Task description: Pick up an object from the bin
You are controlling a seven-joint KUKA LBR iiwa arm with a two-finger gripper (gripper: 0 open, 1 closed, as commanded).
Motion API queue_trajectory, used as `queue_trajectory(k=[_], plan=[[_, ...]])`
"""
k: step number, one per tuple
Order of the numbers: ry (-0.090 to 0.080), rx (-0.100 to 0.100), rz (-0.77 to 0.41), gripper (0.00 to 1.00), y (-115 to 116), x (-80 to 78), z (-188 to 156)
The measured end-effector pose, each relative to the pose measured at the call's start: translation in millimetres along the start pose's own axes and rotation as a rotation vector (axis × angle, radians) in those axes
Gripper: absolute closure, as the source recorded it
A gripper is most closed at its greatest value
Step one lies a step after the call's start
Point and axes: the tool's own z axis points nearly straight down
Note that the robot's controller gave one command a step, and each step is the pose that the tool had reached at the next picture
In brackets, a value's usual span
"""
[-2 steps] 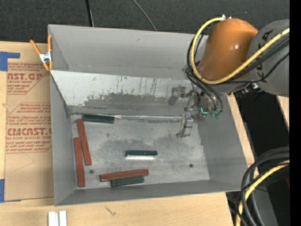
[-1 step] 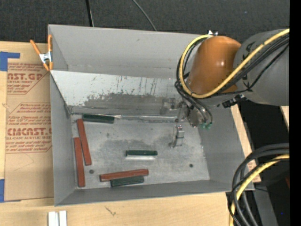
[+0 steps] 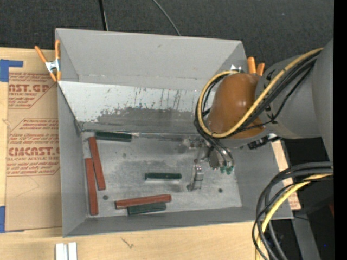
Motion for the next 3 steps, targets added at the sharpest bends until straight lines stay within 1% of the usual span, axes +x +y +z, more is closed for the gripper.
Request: queue_trajectory(k=[1, 2, 3], plan=[[0.001, -0.001, -0.328, 1.00, 25.9, -36.9, 40.6], [0.003, -0.001, -0.329, 0.00, 25.8, -36.5, 40.9], [0.003, -0.001, -0.328, 0.00, 25.8, -36.5, 40.9]])
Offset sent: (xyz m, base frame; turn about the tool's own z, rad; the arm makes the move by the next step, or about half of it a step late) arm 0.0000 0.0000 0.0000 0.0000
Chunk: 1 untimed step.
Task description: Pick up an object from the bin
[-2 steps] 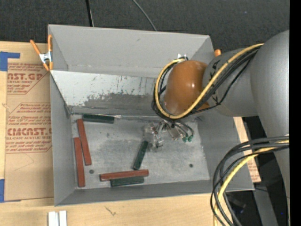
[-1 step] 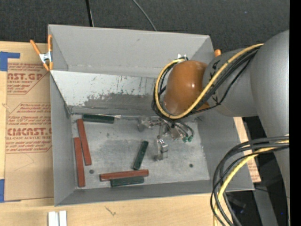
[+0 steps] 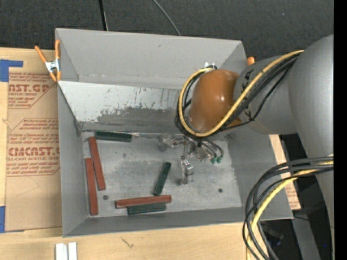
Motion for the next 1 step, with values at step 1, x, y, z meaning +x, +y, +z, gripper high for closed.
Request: queue_trajectory(k=[1], plan=[[0.000, -0.001, -0.331, 1.00, 97.0, 29.6, -0.4]])
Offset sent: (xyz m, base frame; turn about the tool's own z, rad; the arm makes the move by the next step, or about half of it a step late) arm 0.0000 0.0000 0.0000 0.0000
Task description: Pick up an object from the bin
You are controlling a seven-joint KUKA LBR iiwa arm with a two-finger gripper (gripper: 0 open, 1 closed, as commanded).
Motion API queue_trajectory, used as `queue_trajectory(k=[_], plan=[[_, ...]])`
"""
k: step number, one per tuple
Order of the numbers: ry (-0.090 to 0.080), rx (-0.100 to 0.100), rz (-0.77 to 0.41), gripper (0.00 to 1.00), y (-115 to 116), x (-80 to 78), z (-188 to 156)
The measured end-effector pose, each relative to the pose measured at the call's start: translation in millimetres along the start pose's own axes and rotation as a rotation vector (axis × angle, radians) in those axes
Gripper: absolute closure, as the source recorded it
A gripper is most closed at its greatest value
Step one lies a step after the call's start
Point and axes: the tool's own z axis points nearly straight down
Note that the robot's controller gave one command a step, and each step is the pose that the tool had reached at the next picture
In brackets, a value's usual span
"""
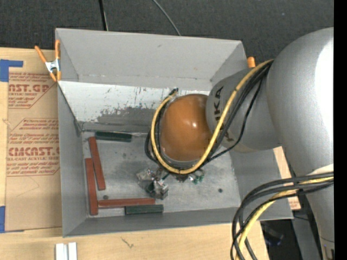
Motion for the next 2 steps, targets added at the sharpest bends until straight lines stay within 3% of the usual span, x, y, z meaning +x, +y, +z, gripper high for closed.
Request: queue_trajectory(k=[1, 2], plan=[[0.000, 0.000, 0.001, 1.00, 0, 0.0, 0], [-0.005, 0.004, -0.002, 1.00, -15, -22.0, -165]])
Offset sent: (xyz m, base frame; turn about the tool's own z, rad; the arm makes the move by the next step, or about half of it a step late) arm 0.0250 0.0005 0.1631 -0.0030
